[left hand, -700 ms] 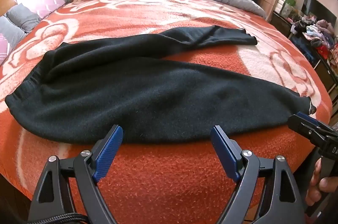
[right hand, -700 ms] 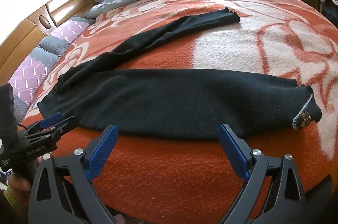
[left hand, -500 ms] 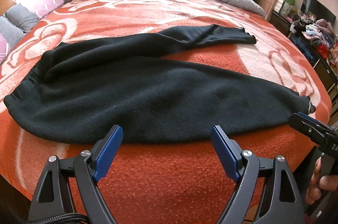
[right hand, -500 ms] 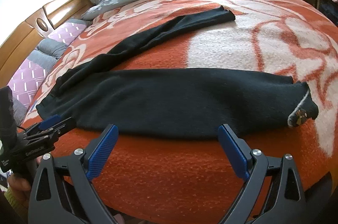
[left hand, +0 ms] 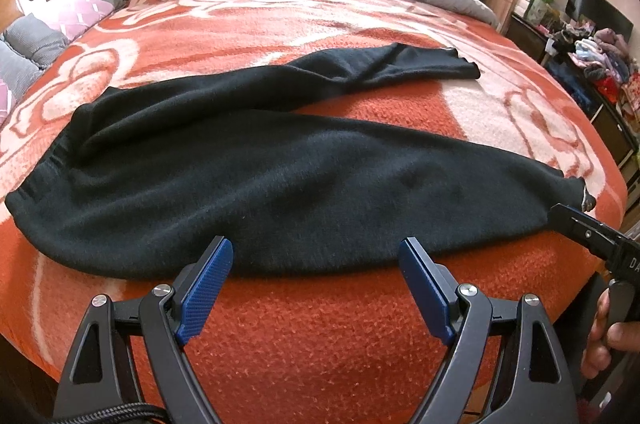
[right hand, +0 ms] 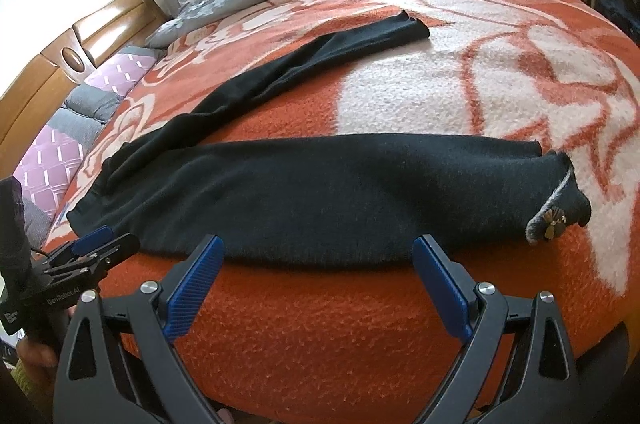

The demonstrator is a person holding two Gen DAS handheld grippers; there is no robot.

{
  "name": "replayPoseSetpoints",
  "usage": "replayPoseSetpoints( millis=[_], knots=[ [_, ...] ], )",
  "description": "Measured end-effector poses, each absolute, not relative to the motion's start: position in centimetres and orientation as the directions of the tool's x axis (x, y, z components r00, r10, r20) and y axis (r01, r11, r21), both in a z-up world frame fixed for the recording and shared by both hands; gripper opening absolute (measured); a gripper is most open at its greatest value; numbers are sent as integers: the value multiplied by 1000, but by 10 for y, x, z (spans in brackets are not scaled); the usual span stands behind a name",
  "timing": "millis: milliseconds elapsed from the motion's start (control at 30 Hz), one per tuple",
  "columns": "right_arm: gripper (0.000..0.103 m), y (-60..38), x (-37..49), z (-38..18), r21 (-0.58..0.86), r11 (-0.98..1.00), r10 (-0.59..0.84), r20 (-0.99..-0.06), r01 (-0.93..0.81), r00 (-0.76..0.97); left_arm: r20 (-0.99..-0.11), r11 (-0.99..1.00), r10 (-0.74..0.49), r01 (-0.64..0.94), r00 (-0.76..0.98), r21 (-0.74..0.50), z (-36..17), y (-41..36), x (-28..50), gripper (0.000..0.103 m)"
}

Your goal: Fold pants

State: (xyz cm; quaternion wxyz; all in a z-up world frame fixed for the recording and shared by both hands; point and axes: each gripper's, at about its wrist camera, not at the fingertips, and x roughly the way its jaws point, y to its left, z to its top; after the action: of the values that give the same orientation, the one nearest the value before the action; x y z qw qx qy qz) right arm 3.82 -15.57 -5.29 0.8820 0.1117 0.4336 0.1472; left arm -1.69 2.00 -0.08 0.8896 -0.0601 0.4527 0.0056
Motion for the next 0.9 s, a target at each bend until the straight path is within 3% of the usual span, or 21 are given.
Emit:
replayPoseSetpoints(
  millis=[467, 900],
  knots=[
    [95, -161, 69, -39, 346, 923, 375, -710, -170, 596, -806, 999, 9, -31, 591, -11, 11, 18, 15, 86],
    [92, -162, 150, -19, 360, 915, 393, -703, -179, 593, -828, 994, 31, 68, 560, 83, 16, 21, 88, 86]
  ],
)
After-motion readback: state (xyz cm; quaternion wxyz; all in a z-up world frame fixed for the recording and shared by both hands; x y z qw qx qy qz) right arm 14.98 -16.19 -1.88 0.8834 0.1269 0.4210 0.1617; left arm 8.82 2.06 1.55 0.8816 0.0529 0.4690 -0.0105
